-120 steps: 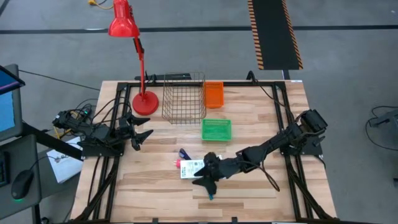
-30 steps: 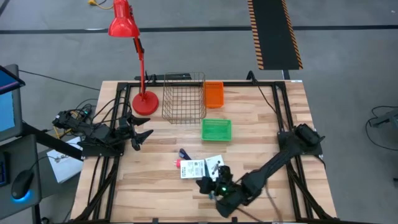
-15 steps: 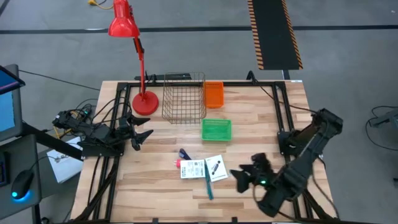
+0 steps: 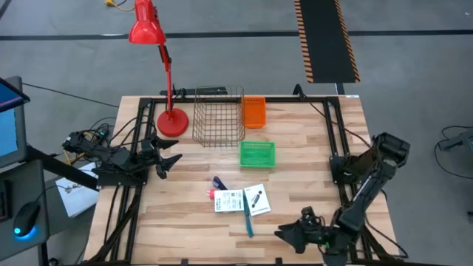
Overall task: Pick and place items into bin
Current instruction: Put the left card reader box into the green bin
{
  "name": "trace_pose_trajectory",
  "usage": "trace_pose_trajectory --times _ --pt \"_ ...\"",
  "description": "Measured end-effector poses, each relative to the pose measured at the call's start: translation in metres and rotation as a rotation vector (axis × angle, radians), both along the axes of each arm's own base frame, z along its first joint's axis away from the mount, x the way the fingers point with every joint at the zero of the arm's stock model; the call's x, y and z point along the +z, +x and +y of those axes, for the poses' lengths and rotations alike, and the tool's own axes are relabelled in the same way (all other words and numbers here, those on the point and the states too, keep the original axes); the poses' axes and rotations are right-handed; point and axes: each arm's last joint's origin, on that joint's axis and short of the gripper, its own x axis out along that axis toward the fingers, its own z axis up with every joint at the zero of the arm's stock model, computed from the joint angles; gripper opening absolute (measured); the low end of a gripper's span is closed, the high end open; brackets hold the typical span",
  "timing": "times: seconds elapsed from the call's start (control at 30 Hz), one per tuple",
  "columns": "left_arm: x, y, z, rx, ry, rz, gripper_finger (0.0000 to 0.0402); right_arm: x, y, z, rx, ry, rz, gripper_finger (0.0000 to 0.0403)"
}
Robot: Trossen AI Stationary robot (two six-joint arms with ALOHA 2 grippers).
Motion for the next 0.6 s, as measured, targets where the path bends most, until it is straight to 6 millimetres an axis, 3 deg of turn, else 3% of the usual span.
trace_pose_trajectory --times 0.2,0.3,0.47,0.6 --pt "0.0 0.0 0.0 0.0 0.0 0.0 0.0314 -0.048 0.032 0.003 -0.086 0.114 -0.027 0.027" --pt "0.0 0.0 0.0 0.0 0.0 0.0 0.0314 -0.061 0.05 0.005 -0.121 0.177 -0.04 0.027" --pt "0.0 0.0 0.0 0.0 0.0 0.0 0.0314 -0.051 0.084 0.007 -0.171 0.213 -0.061 0.027" --pt "0.0 0.0 0.0 0.0 0.0 0.0 0.0314 -0.039 0.107 0.0 -0.173 0.186 0.021 0.027"
